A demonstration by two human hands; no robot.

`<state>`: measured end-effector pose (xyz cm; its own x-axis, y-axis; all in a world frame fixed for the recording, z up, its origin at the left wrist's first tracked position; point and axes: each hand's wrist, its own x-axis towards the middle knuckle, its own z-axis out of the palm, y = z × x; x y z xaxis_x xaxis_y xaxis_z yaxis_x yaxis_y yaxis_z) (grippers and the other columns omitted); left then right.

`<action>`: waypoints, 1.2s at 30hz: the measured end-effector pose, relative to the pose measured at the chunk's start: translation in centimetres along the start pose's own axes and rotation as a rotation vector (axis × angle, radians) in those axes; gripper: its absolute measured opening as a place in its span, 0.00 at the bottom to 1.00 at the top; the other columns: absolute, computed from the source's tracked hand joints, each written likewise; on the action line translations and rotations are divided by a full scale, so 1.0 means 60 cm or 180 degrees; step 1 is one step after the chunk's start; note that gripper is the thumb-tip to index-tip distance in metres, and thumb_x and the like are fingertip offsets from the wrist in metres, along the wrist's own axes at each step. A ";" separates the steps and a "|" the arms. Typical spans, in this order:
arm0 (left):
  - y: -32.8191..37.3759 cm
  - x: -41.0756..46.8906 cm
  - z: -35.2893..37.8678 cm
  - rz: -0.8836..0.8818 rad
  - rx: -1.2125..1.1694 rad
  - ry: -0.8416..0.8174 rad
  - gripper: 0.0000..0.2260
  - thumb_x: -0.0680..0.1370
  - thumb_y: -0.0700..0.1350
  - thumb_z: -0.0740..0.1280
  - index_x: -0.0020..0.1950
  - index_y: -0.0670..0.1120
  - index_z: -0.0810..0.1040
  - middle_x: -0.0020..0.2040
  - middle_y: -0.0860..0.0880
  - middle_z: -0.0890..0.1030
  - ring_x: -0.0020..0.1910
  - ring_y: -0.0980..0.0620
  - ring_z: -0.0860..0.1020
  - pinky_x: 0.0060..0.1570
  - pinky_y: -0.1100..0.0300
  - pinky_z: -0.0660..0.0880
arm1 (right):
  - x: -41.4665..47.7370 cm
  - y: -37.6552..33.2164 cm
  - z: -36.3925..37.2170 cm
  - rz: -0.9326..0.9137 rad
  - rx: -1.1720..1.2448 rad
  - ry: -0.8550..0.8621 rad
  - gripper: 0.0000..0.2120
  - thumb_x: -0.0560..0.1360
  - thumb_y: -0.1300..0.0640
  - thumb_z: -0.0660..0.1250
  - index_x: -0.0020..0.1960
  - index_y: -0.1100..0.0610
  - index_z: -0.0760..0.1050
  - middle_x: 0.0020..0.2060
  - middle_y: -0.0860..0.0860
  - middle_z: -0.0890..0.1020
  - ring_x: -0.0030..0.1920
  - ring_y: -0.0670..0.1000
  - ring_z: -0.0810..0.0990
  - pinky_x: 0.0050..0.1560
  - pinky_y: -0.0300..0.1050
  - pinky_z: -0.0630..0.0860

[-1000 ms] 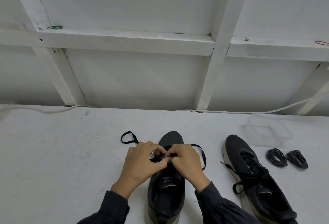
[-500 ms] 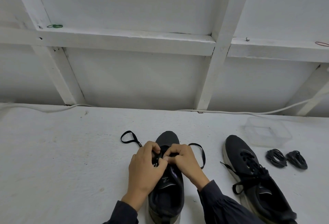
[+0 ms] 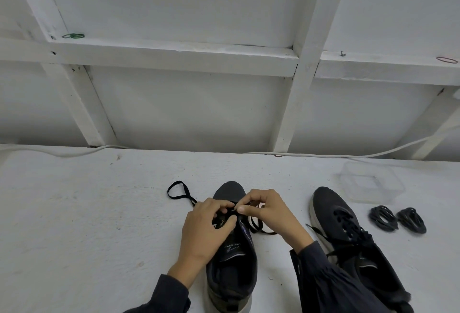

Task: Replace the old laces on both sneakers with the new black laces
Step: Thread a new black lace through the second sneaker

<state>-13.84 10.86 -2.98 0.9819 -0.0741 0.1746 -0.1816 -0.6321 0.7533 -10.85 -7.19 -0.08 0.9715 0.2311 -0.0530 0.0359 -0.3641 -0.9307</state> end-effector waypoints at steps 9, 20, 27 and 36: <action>-0.001 0.038 -0.029 -0.0216 -0.1010 -0.0403 0.06 0.78 0.47 0.69 0.47 0.54 0.86 0.41 0.57 0.85 0.45 0.61 0.81 0.50 0.62 0.76 | 0.023 -0.025 -0.016 -0.0235 -0.0570 0.0105 0.05 0.74 0.60 0.72 0.43 0.52 0.85 0.35 0.46 0.84 0.37 0.40 0.78 0.37 0.29 0.69; 0.011 0.044 -0.033 -0.0194 -0.1147 -0.0551 0.05 0.72 0.40 0.75 0.38 0.49 0.84 0.32 0.53 0.83 0.35 0.60 0.80 0.39 0.69 0.72 | 0.028 -0.043 -0.010 -0.0287 -0.0060 -0.0514 0.07 0.73 0.64 0.73 0.48 0.56 0.85 0.38 0.60 0.84 0.34 0.45 0.76 0.33 0.36 0.70; 0.022 0.033 -0.018 -0.0280 -0.1278 -0.0190 0.29 0.70 0.39 0.77 0.68 0.51 0.73 0.39 0.52 0.86 0.43 0.63 0.81 0.52 0.78 0.67 | 0.044 -0.059 -0.014 0.0215 -0.0234 -0.0648 0.06 0.71 0.66 0.74 0.48 0.61 0.82 0.31 0.51 0.80 0.29 0.44 0.75 0.30 0.36 0.70; 0.022 0.034 -0.002 -0.0354 -0.1869 -0.0063 0.38 0.68 0.39 0.79 0.72 0.56 0.66 0.46 0.55 0.85 0.50 0.59 0.82 0.56 0.66 0.76 | 0.042 -0.062 0.000 -0.0086 -0.0531 -0.0431 0.04 0.70 0.66 0.74 0.40 0.57 0.84 0.29 0.41 0.82 0.33 0.40 0.79 0.39 0.34 0.74</action>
<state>-12.06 9.96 -1.56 0.9965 -0.0499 0.0670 -0.0720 -0.1051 0.9918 -8.52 -5.27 3.27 0.9296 0.3579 -0.0874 0.1108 -0.4978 -0.8602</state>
